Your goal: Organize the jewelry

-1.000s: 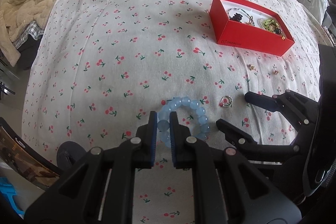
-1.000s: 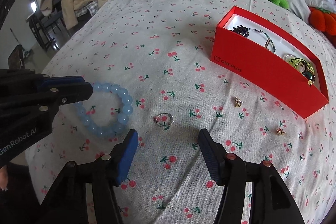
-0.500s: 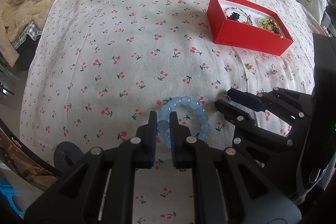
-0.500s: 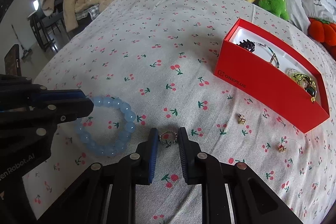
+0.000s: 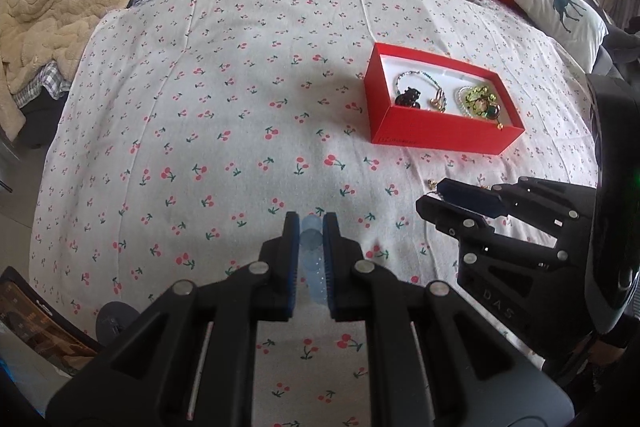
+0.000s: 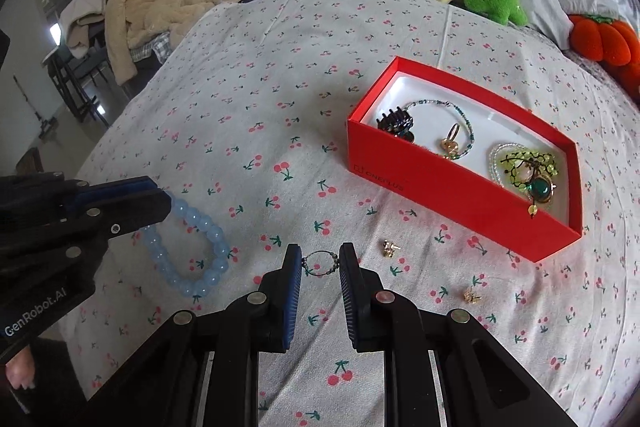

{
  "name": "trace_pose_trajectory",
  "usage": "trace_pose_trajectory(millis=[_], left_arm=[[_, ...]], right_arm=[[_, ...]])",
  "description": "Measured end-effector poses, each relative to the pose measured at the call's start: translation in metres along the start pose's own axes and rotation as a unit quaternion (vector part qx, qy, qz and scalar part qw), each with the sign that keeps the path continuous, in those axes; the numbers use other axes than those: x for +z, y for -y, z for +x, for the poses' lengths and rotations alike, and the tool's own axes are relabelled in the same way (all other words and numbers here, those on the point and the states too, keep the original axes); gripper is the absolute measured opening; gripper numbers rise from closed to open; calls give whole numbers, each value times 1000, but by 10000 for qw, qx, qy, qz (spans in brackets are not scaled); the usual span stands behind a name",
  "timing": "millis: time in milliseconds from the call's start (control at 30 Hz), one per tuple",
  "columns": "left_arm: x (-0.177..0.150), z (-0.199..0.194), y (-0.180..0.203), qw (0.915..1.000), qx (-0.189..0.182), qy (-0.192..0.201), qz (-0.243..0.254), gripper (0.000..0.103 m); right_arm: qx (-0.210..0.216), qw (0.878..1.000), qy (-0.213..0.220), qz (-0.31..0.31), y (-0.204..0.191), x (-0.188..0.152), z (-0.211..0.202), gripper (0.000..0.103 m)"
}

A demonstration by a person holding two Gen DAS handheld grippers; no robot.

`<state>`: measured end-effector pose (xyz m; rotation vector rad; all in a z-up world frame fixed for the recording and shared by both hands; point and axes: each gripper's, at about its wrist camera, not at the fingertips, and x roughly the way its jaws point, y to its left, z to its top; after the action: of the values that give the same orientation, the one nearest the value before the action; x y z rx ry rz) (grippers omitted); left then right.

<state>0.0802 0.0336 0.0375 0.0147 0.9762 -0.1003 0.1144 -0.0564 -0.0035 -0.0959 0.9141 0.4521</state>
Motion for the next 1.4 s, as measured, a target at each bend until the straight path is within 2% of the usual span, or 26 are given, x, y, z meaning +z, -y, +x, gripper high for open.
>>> trace_pose_trajectory(millis=[167,467,733,900,1167,1400], left_arm=[[17,-11,14,9995,-188,260,-59,13],[60,-24,43,9945,-728,714,-256,13],[89,-12,78,9872,-1193,1007,-337,13],[99,9,90,9805,-1635,993,-443,13],[98,49,82,9844,-1401,838,-652,13],[92,45,77,9902,-1022,822,-475,16]], right_arm=[[-81,9997,185,109,28,15,-17,19],[-284,9965,374,694,93,33,-39,19],[-334,9946,403,896,120,35,-46,19],[-344,9938,380,987,127,35,-43,20],[-357,9939,307,1001,131,35,-34,20],[-370,9946,270,931,127,40,-24,20]])
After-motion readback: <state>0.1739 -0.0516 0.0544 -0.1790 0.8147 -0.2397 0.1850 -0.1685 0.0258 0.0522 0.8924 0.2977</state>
